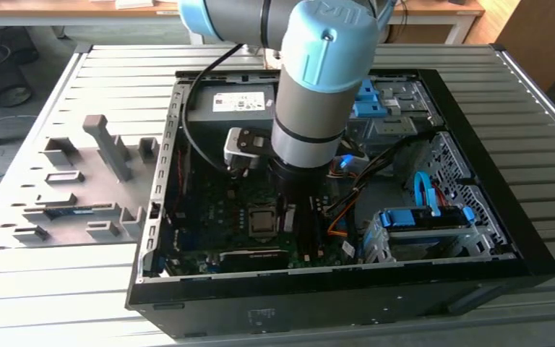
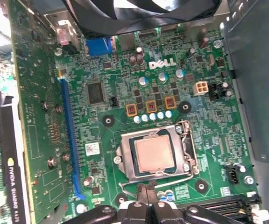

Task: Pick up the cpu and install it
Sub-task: 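Install the first cpu locking lever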

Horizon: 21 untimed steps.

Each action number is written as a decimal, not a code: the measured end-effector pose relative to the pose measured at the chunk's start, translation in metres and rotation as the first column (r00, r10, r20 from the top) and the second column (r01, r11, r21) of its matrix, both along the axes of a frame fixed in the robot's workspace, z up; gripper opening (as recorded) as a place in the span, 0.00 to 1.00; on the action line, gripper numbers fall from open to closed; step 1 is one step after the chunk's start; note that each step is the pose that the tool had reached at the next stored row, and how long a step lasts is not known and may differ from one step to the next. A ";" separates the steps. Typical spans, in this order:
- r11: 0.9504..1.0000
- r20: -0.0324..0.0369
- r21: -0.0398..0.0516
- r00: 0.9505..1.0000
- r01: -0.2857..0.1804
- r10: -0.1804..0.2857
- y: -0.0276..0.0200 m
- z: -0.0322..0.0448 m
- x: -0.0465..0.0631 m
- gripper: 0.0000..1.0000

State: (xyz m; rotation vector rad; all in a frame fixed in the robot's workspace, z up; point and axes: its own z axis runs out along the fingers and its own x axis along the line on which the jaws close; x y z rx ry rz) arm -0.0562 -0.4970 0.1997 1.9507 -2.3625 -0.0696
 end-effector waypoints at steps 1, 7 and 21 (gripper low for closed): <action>1.000 0.000 0.005 1.000 0.000 0.000 -0.0013 -0.0004 0.000 0.10; 1.000 0.000 0.010 1.000 -0.001 0.001 -0.0118 -0.0015 0.000 0.10; 1.000 0.000 0.031 1.000 -0.002 0.002 -0.0164 -0.0060 0.000 0.10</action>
